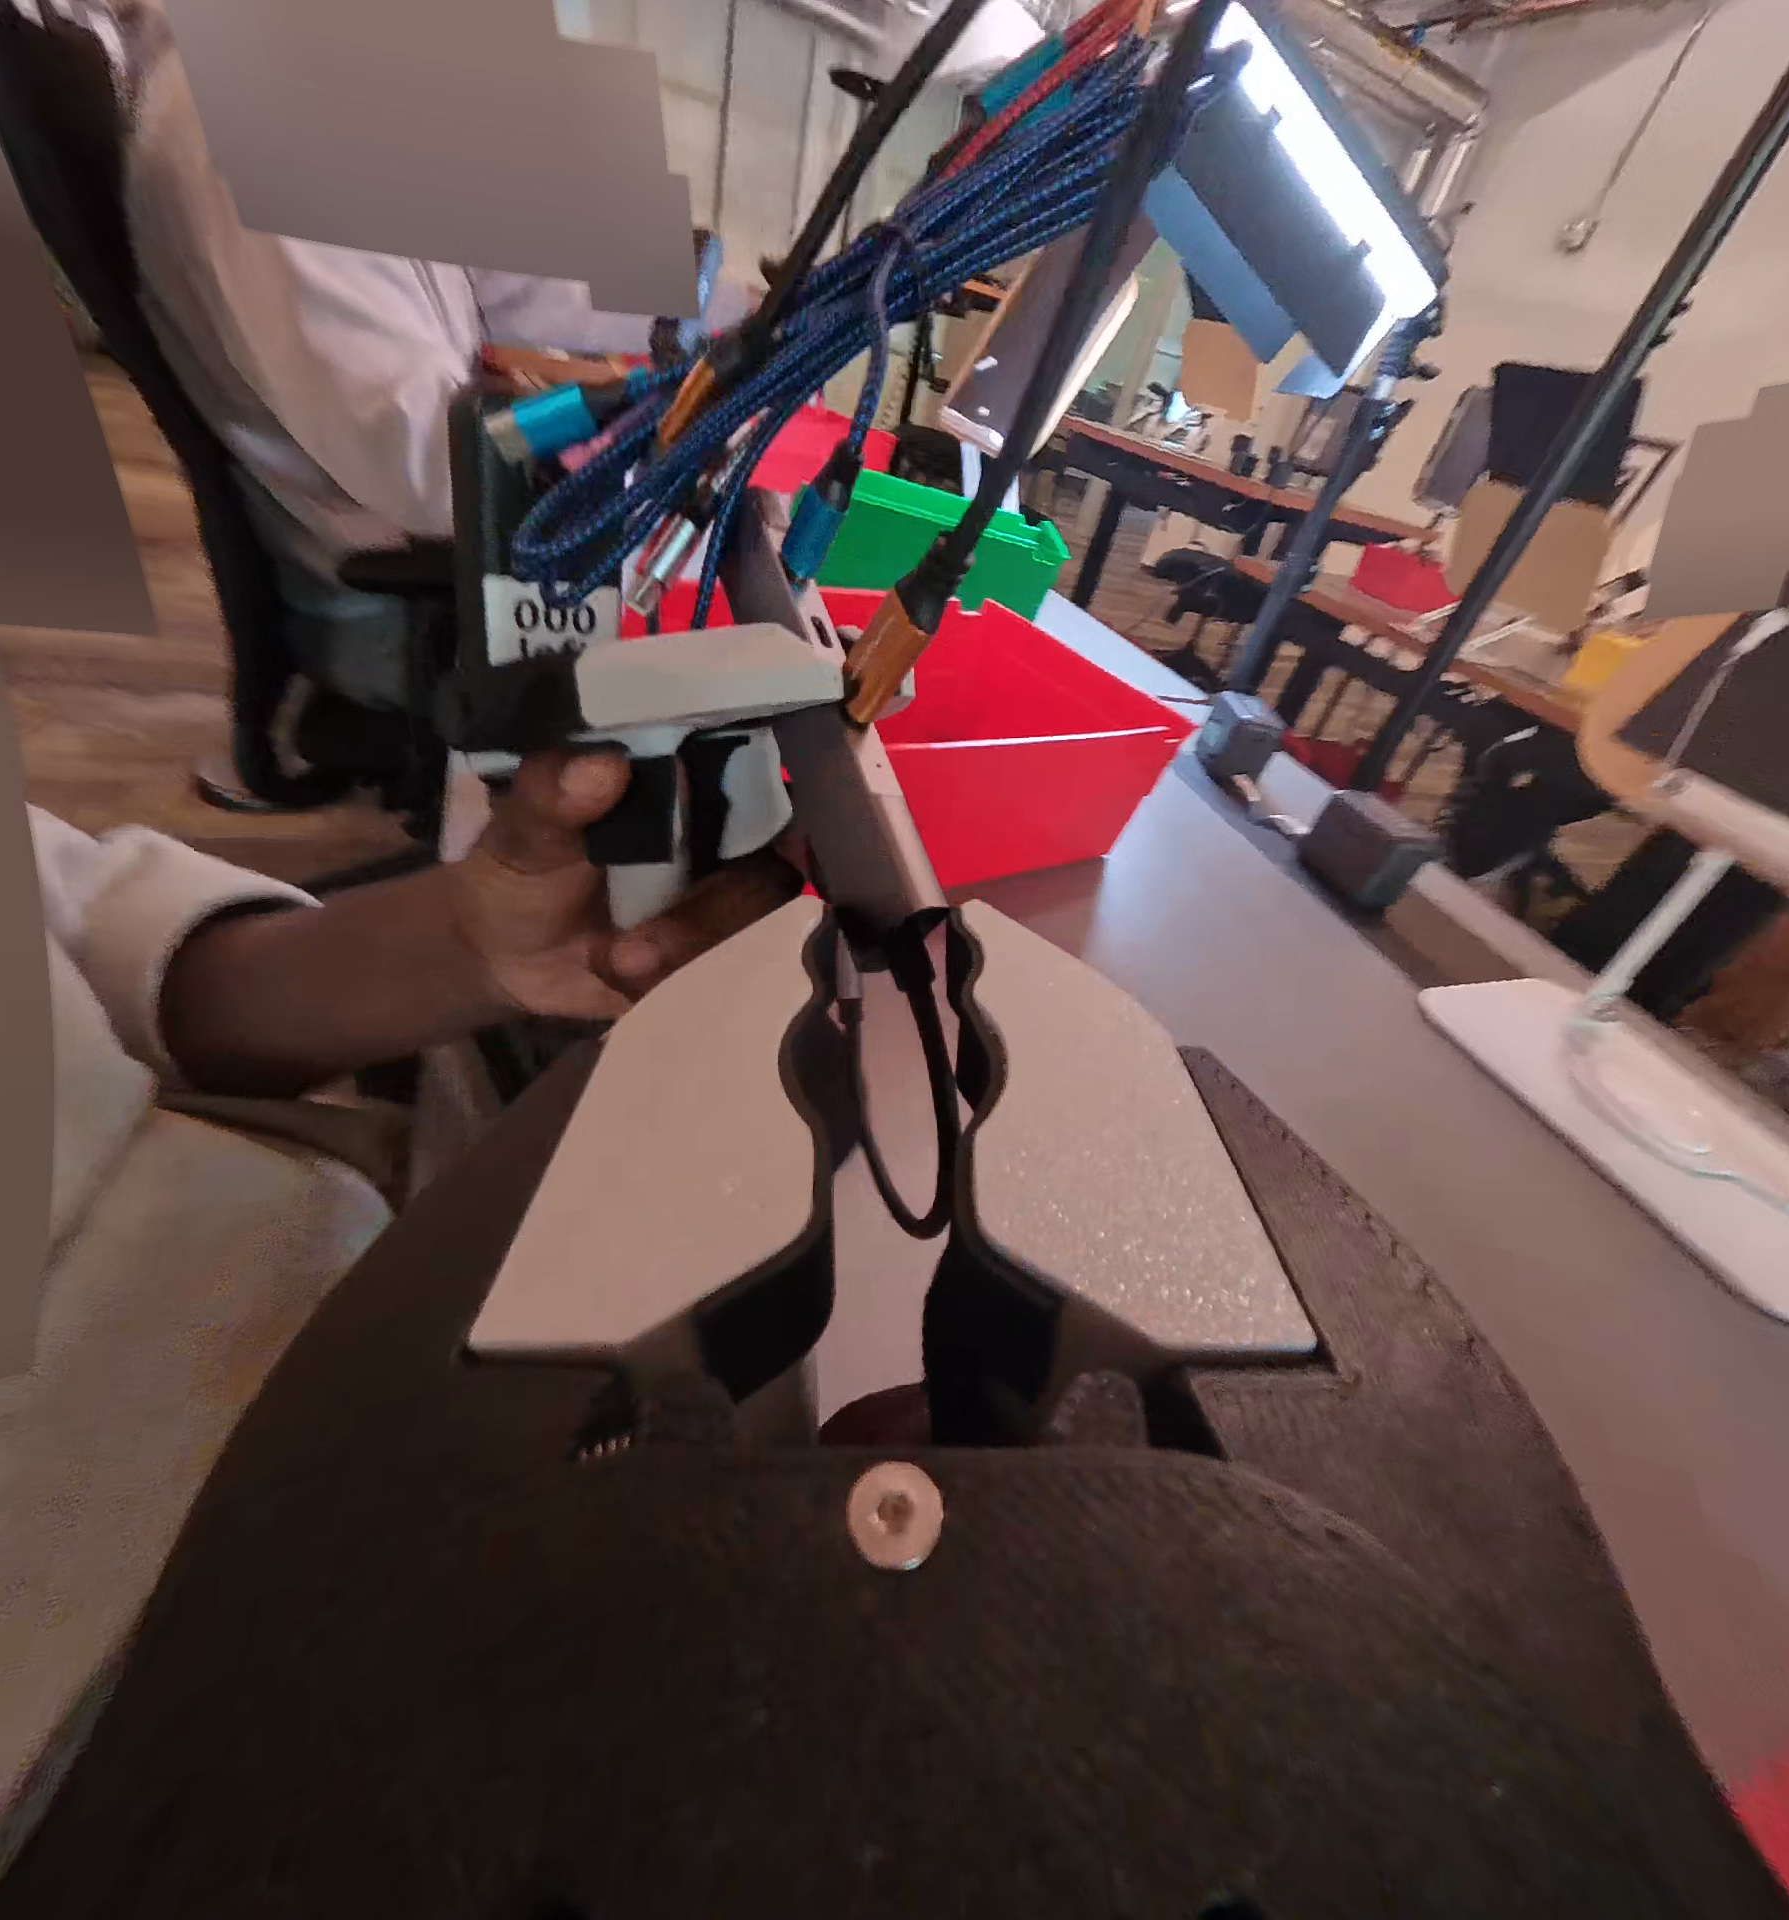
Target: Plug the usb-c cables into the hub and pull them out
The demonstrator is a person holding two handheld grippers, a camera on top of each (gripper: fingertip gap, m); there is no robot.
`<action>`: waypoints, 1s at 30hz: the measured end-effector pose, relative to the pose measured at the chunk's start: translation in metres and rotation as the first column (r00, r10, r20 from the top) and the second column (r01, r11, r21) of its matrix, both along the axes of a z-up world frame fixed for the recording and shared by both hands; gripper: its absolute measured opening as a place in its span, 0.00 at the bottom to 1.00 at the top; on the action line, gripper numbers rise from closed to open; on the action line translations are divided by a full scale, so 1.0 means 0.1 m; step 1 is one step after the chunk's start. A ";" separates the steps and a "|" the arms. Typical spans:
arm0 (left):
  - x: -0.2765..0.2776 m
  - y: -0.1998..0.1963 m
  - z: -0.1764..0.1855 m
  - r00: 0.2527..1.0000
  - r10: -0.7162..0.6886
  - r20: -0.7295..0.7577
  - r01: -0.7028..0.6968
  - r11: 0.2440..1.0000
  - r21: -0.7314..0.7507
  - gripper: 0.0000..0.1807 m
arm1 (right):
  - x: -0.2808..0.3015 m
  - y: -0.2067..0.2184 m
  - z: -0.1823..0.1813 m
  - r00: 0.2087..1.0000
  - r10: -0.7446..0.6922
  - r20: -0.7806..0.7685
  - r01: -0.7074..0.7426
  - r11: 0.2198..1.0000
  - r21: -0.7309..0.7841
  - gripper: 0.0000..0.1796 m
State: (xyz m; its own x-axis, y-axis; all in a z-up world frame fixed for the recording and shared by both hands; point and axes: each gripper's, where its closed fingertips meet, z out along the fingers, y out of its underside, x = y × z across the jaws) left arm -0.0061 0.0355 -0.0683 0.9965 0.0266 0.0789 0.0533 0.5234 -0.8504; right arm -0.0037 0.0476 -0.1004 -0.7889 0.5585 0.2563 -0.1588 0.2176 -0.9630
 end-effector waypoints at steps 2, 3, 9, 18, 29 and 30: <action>0.00 0.03 -0.03 0.999 -0.042 0.020 0.043 0.999 -0.032 0.06 | 0.00 0.01 -0.04 0.995 -0.044 -0.091 0.054 0.992 0.114 0.13; -0.01 0.05 -0.06 0.998 -0.046 0.031 0.048 0.997 -0.057 0.06 | 0.00 0.01 -0.04 0.988 -0.065 -0.141 0.088 0.982 0.167 0.15; -0.04 0.12 -0.12 0.996 -0.035 0.086 0.043 0.995 -0.091 0.06 | -0.15 0.00 -0.12 0.849 -0.193 -0.491 0.436 0.781 0.448 0.16; -0.39 -0.17 0.00 0.944 0.325 0.064 -0.314 0.939 -0.138 0.19 | -0.34 0.08 0.13 0.615 -0.381 -0.691 0.666 0.719 0.196 0.13; -0.26 -0.19 0.09 0.959 0.020 0.282 -0.063 0.988 0.143 0.12 | -0.21 -0.19 0.12 0.459 -0.304 -0.835 0.685 0.720 0.114 0.13; -0.30 -0.20 0.08 0.956 0.074 0.284 -0.114 0.986 0.125 0.13 | -0.22 -0.20 0.11 0.418 -0.291 -0.860 0.716 0.688 0.116 0.13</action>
